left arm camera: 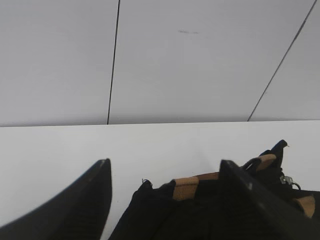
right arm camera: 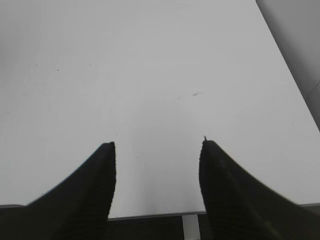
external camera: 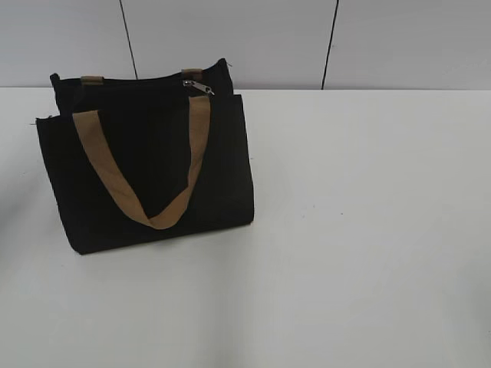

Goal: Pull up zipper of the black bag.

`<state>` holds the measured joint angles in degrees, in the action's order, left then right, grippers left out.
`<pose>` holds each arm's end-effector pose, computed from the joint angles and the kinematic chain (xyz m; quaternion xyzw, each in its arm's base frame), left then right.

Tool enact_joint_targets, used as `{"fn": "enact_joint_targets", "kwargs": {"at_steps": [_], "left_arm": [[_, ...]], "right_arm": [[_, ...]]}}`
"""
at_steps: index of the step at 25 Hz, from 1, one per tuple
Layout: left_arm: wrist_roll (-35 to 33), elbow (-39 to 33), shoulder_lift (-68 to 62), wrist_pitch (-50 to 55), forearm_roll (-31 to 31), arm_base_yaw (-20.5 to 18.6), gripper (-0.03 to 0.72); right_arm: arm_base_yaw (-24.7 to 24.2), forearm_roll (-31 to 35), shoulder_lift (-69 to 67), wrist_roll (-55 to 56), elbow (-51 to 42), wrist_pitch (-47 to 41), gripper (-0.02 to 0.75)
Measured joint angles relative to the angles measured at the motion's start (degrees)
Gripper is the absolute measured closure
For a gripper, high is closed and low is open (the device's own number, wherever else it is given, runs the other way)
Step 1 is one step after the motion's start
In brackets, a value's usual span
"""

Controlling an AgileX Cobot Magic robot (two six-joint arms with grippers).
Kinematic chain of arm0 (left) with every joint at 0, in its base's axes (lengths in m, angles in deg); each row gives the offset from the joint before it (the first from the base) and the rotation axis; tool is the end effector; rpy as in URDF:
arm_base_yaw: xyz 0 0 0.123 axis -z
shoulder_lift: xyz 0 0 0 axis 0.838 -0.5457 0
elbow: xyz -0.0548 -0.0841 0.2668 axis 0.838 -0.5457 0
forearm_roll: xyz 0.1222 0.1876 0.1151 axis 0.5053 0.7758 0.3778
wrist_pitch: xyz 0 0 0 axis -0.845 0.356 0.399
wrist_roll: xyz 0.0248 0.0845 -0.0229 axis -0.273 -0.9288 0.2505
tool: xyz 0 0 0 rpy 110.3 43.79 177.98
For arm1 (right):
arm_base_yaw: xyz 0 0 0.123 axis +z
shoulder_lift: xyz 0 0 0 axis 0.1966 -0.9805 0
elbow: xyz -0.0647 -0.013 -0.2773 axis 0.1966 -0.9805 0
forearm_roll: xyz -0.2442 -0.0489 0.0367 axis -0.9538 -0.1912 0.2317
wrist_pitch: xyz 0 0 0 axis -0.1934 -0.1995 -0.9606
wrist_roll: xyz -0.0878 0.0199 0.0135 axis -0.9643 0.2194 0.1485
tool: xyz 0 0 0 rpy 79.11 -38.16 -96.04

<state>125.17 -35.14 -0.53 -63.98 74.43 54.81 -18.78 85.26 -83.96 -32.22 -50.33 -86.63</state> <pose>0.2318 -0.0275 0.3281 0.0752 0.7967 -0.1748 0.5736 -0.0031 0.0065 0.2665 -0.0004 0.8660 -0.0265 0.4994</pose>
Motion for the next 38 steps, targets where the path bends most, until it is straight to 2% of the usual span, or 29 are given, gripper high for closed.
{"fn": "enact_joint_targets", "kwargs": {"at_steps": [9,16,18,20,22,27,30,32,38], "left_arm": [[0.0,0.0,-0.1,2.4,0.0,0.0,0.188],[-0.3,0.0,-0.8,19.1,-0.3,-0.5,0.188],[-3.4,0.0,-1.4,23.3,-4.4,-0.7,0.188],[-11.3,0.0,-1.6,25.3,-13.4,-0.6,0.188],[-23.5,0.0,-1.6,26.7,-24.8,0.1,0.188],[-61.8,0.6,-0.8,39.4,-56.2,5.4,0.189],[-77.7,1.6,0.7,50.6,-69.5,7.7,0.189],[-84.4,2.6,2.1,58.0,-76.2,8.5,0.189],[-92.1,4.6,10.7,77.5,-90.7,8.8,0.189]], "right_arm": [[0.0,0.1,0.0,0.0,0.0,0.0,0.329],[0.0,0.3,0.0,0.0,0.0,0.0,0.329],[0.0,0.4,0.0,0.0,0.0,0.0,0.329],[0.0,0.4,0.0,0.0,0.0,0.0,0.329],[0.0,0.4,0.0,0.0,0.0,0.0,0.329],[0.0,0.6,0.0,0.0,0.0,0.0,0.329],[0.0,0.6,0.0,0.0,0.0,0.0,0.329],[0.0,0.6,0.0,0.0,0.0,0.0,0.329],[0.0,0.6,0.0,0.0,0.0,0.0,0.329]]}}
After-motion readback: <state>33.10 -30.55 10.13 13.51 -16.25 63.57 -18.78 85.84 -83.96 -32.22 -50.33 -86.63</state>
